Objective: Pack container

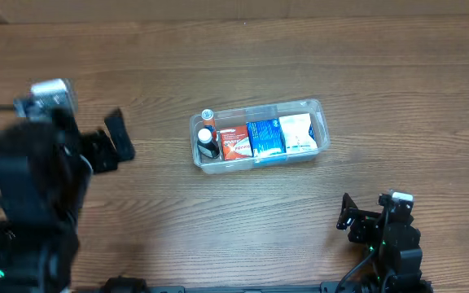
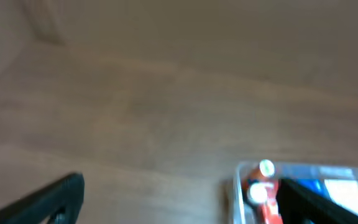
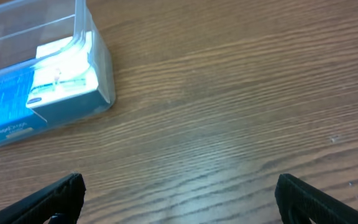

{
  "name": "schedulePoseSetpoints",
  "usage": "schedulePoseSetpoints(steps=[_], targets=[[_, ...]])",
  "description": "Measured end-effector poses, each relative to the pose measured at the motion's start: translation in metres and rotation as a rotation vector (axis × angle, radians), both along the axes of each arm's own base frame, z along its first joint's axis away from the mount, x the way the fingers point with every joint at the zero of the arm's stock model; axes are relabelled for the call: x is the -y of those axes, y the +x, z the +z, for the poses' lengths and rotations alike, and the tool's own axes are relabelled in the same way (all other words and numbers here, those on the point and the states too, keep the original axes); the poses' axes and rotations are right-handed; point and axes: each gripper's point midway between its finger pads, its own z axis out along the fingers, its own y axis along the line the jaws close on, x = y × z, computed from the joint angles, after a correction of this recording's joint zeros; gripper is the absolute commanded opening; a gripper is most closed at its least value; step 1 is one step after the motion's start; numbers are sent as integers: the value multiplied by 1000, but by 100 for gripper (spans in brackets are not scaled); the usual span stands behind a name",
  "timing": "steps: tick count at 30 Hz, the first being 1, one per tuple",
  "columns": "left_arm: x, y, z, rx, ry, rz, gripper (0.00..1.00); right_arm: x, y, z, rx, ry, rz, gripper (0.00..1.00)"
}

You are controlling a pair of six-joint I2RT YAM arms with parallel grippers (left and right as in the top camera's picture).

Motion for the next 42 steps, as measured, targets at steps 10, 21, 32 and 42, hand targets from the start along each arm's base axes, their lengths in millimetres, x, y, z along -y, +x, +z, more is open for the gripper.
schedulePoseSetpoints(steps=[10, 21, 32, 42], targets=[[13, -46, -165, -20, 6, -115, 100, 0, 0, 0, 2, 0, 0, 100], [29, -60, -252, 38, -28, -202, 100, 0, 0, 0, 3, 0, 0, 100], [30, -61, -263, 71, -30, -210, 100, 0, 0, 0, 2, 0, 1, 100], [30, -61, -263, 71, -30, -210, 100, 0, 0, 0, 3, 0, 0, 100]])
